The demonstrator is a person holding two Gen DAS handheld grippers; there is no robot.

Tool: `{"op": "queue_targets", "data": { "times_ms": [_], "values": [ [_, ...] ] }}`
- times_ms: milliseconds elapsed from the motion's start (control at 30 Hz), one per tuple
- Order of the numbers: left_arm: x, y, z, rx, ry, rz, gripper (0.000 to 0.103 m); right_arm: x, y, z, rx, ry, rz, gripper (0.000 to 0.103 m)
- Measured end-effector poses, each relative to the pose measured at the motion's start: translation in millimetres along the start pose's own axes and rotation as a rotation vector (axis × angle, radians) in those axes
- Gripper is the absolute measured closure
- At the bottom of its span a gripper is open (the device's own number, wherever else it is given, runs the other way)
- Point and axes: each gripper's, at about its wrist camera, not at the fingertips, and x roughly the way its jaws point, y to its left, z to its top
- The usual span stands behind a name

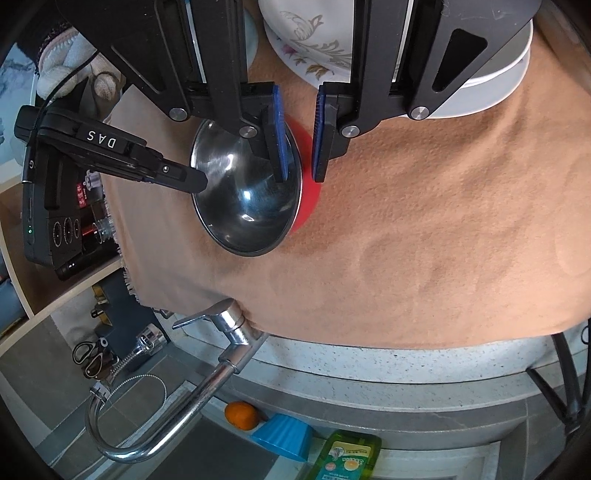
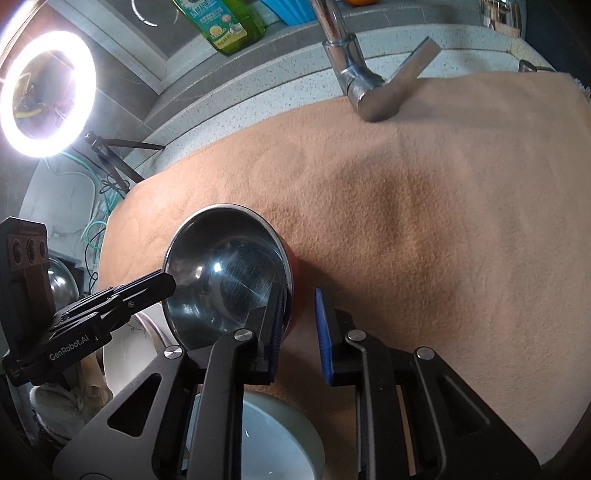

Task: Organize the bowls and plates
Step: 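Close the left gripper on the red-backed bowl rim, then lift the red-backed bowl and lower it into the large steel bowl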

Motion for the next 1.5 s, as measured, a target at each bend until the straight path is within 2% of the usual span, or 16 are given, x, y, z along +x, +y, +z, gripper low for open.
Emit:
{"op": "queue_targets", "data": {
  "times_ms": [167,800,1100,1500],
  "values": [
    [3.3,-0.4,0.7,0.004,0.008,0.0,0.093,3.7,3.5,0.9,0.004,0.01,0.008,0.095],
    [-30.0,3.8,2.2,0.007,-0.056,-0.043,0.093,-19.8,25.0,-0.4,0.004,-0.034,0.004,0.095],
    [-62.0,12.2,-5.8,0.022,-0.11,-0.032,0.093,-34.4,55.5,-4.5,-0.027,-0.063,0.019,0.095],
    [-102.1,38.4,-22.9,0.007,-0.161,-0.013,0.093,-34.1,107.5,-17.2,-0.073,-0.067,0.049,0.095]
  ]
}}
